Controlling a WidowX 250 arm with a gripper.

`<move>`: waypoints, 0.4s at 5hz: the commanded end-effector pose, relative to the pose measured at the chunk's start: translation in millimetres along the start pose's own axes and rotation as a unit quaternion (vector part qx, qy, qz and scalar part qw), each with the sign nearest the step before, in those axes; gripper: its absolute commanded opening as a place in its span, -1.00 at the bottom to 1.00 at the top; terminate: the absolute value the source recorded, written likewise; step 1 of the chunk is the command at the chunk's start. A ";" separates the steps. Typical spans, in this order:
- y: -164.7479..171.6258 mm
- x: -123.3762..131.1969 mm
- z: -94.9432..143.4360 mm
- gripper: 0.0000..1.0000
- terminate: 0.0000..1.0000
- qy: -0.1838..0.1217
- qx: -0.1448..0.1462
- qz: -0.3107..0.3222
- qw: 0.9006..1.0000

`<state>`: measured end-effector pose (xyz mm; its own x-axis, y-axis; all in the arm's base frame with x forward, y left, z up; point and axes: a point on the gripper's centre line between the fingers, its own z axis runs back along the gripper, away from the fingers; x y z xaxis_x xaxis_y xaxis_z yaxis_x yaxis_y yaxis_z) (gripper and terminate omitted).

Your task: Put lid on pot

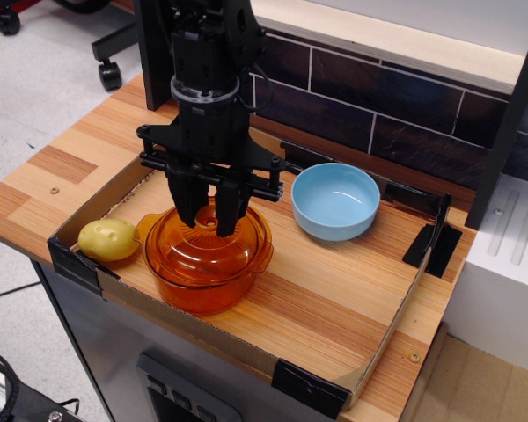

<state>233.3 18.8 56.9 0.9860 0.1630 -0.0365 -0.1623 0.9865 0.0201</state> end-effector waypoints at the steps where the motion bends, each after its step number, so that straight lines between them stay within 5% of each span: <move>1: 10.7 4.6 2.0 -1.00 -1.00 -0.015 -0.002 0.004 1.000; 2: 15.0 5.5 1.3 -1.00 -1.00 -0.022 -0.005 0.001 1.000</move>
<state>235.3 28.7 55.0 0.9867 0.1626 -0.0058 -0.1625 0.9867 0.0077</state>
